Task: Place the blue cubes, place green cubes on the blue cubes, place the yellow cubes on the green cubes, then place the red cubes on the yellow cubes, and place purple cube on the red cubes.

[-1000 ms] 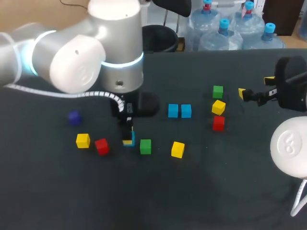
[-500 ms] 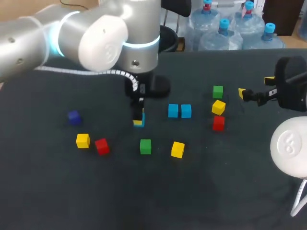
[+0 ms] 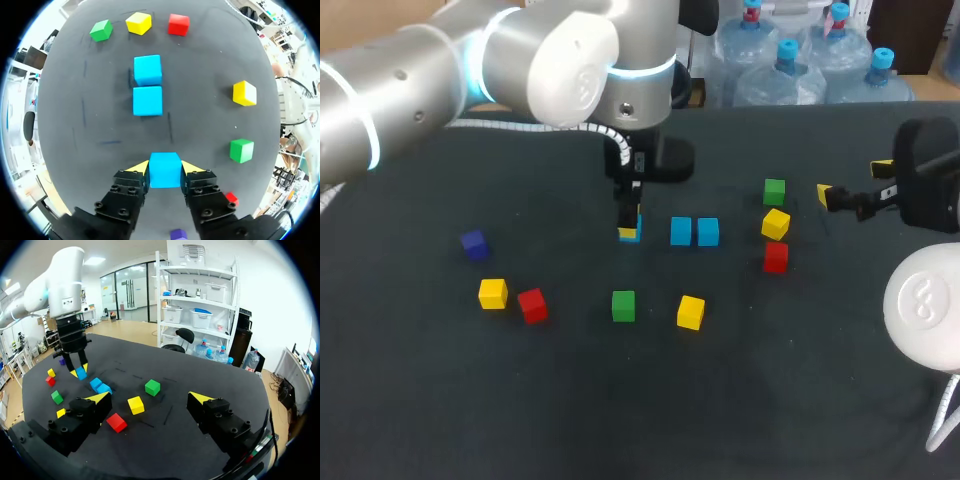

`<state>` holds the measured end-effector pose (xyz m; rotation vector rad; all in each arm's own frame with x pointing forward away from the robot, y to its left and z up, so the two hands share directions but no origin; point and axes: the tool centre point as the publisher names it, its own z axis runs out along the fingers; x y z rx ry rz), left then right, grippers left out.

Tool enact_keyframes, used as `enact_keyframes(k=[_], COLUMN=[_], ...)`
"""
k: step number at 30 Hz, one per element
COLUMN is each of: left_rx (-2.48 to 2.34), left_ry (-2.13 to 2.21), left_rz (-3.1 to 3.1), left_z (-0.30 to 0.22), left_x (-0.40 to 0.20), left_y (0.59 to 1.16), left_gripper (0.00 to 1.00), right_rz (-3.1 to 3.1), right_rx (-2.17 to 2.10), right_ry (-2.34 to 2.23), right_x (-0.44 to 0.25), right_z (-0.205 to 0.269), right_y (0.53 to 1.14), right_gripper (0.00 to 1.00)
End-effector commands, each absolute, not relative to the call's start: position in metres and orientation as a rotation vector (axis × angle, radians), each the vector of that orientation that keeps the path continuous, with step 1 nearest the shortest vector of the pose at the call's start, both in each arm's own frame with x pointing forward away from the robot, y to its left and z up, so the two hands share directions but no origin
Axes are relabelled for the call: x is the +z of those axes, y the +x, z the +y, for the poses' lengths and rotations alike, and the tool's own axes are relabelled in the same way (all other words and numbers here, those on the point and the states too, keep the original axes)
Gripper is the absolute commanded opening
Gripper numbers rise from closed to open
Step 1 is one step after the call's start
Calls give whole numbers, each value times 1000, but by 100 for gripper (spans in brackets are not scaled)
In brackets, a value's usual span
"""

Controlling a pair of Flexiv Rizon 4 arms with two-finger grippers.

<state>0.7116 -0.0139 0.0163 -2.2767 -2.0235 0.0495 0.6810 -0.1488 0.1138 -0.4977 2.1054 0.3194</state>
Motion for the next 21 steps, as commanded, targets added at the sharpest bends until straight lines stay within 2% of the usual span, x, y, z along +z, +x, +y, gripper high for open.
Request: enact_keyframes(k=[1, 21], left_rx=[94, 157], left_ry=[-2235, -2164], left_rz=[-1988, -2096], left_z=[-21, -34], left_x=[13, 3], left_y=[721, 715], left_gripper=[0, 0], right_rz=[2105, 2105], right_rx=[323, 323], right_ry=[-500, -500], right_x=[114, 114], right_z=[-150, -150], right_y=[681, 681], right_gripper=[100, 100])
